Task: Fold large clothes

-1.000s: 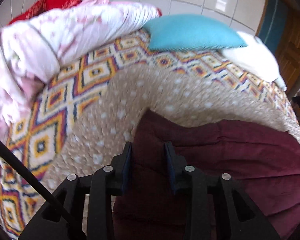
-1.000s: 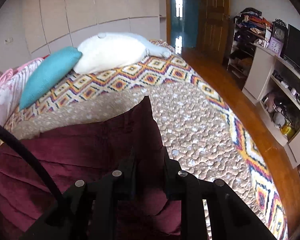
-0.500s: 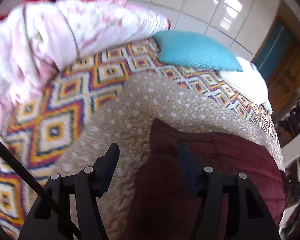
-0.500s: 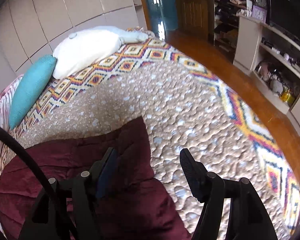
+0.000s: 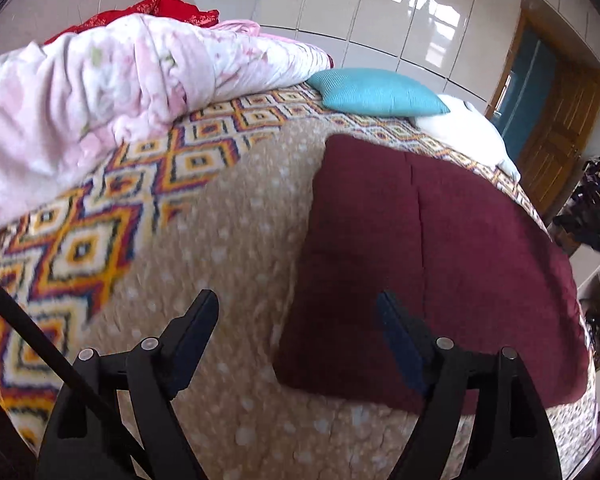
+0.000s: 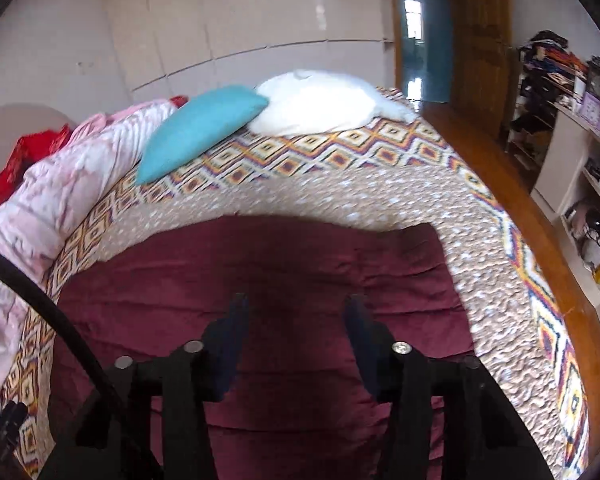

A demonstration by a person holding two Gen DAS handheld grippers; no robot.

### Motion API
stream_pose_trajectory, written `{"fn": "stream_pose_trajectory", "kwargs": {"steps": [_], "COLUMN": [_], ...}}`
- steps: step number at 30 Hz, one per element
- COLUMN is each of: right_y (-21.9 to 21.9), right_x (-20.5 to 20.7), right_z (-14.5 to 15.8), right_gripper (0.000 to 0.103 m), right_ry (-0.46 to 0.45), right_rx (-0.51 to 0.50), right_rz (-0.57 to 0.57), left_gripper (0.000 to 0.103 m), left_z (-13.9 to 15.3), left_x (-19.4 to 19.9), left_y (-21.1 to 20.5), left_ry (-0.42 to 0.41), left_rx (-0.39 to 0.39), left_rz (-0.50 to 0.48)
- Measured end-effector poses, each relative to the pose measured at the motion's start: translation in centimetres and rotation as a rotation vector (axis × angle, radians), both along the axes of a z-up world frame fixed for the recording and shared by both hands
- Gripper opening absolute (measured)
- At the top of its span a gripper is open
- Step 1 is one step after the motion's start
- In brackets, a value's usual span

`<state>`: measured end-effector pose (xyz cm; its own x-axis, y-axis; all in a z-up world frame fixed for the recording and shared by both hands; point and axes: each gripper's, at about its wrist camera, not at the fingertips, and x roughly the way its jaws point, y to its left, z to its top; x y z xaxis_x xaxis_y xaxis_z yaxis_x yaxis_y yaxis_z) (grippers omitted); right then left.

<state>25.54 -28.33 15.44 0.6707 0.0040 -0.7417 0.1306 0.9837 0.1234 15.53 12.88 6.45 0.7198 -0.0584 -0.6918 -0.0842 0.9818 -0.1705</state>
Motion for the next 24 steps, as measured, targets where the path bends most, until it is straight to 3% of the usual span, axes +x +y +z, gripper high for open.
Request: {"fn": "stream_pose_trajectory", "kwargs": {"steps": [3, 7, 12, 14, 16, 19, 21, 24], "right_y": [4.4, 8.3, 8.7, 8.5, 8.9, 10.9, 13.1, 17.3], "right_x": [2.1, 6.9, 11.4, 11.9, 11.8, 9.9, 7.6, 4.8], "right_z": [-2.5, -6.4, -10.3, -10.2, -9.4, -6.4, -4.5, -3.7], "right_gripper": [0.048, 0.048, 0.050, 0.053, 0.063, 0.061, 0.061, 0.061], "right_ry": [0.026, 0.071, 0.139, 0.151, 0.161, 0.081, 0.022, 0.012], "right_rx": [-0.010, -0.054, -0.140, -0.159, -0.226, -0.313, -0.271, -0.205], "right_rz": [0.034, 0.041, -0.005, -0.023, -0.038, -0.036, 0.043, 0.223], "left_gripper": [0.080, 0.087, 0.087, 0.087, 0.087, 0.087, 0.087, 0.087], "left_z": [-2.5, -4.4, -4.1, -3.7, -3.3, -3.1, -3.1, -3.5], "left_x": [-0.9, -2.2, -1.6, -1.8, -2.0, -2.3, -2.2, -1.9], "left_y": [-0.6, 0.6, 1.5, 2.2, 3.1, 4.8, 5.9, 7.2], "left_ry": [-0.010, -0.066, -0.029, -0.035, -0.042, -0.043, -0.036, -0.012], "left_rx": [0.016, -0.046, -0.078, -0.074, -0.092, -0.103, -0.100, -0.109], "left_rz": [-0.009, 0.010, -0.016, 0.004, 0.025, 0.073, 0.105, 0.140]}}
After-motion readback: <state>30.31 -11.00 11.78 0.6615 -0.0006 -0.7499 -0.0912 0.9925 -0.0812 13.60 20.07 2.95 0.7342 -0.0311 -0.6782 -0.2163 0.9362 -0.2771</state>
